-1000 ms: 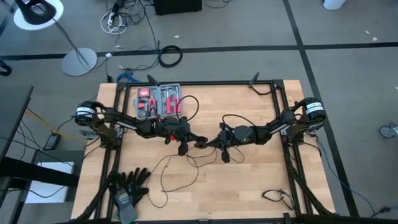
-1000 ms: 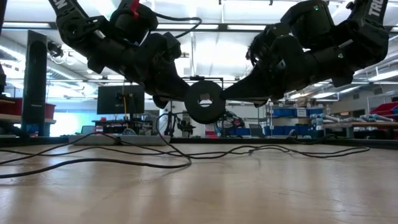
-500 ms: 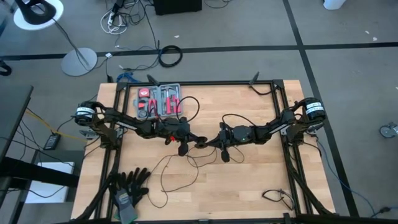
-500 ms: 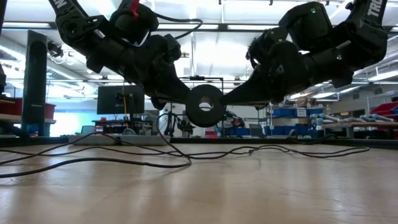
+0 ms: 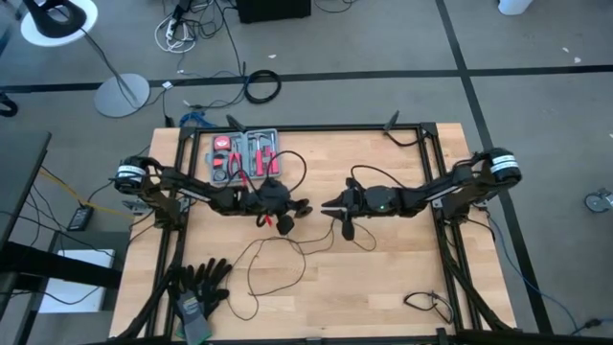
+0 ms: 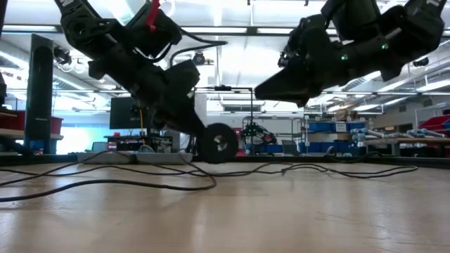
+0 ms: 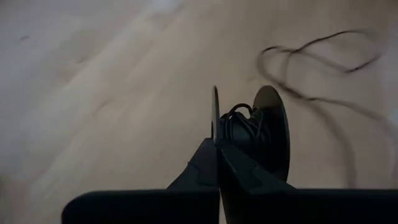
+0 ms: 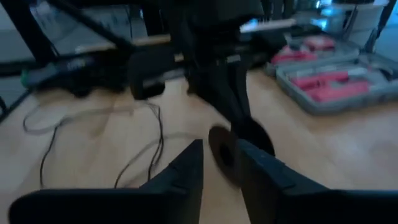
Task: Coil cords
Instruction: Coil the black wire onto the spool
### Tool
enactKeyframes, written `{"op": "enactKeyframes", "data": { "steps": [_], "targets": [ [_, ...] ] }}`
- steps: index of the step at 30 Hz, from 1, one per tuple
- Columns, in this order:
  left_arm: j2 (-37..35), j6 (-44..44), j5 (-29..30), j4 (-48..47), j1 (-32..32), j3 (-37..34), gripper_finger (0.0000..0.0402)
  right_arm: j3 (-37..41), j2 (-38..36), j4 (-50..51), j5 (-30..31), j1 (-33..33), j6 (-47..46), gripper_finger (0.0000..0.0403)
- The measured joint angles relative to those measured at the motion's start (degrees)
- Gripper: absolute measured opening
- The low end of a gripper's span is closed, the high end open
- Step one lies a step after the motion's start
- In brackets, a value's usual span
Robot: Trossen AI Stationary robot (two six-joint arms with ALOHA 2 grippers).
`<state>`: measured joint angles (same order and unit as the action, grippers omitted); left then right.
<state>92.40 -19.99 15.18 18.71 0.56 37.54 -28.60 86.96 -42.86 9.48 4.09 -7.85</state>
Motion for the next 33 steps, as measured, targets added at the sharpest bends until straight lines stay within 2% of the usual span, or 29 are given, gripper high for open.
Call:
{"op": "enactKeyframes", "data": {
  "steps": [7, 15, 21, 24, 33],
  "targets": [
    [0.0, 0.5, 7.2, -8.5, 1.9, 2.0, 0.0, 0.1, -7.3, 15.6, -0.6, 0.1, -4.5, 0.0106],
    [0.0, 4.6, 9.3, -10.7, 2.5, 4.8, 0.0, 0.2, -8.2, 18.1, 0.1, 0.2, -8.5, 0.0105],
    [0.0, 0.7, 11.2, -8.5, 1.7, 4.8, 0.0, -0.5, -4.7, 18.3, 0.6, 2.2, -10.2, 0.0101],
    [0.0, 0.0, 13.5, -5.3, 1.6, 4.8, 0.0, -2.5, -1.0, 17.9, 3.5, 4.3, -9.9, 0.0092],
    [0.0, 1.4, 13.4, 3.4, 0.9, 4.7, 0.0, -10.1, 7.1, 18.0, 6.6, 7.7, 0.0, 0.0065]
  ]
}}
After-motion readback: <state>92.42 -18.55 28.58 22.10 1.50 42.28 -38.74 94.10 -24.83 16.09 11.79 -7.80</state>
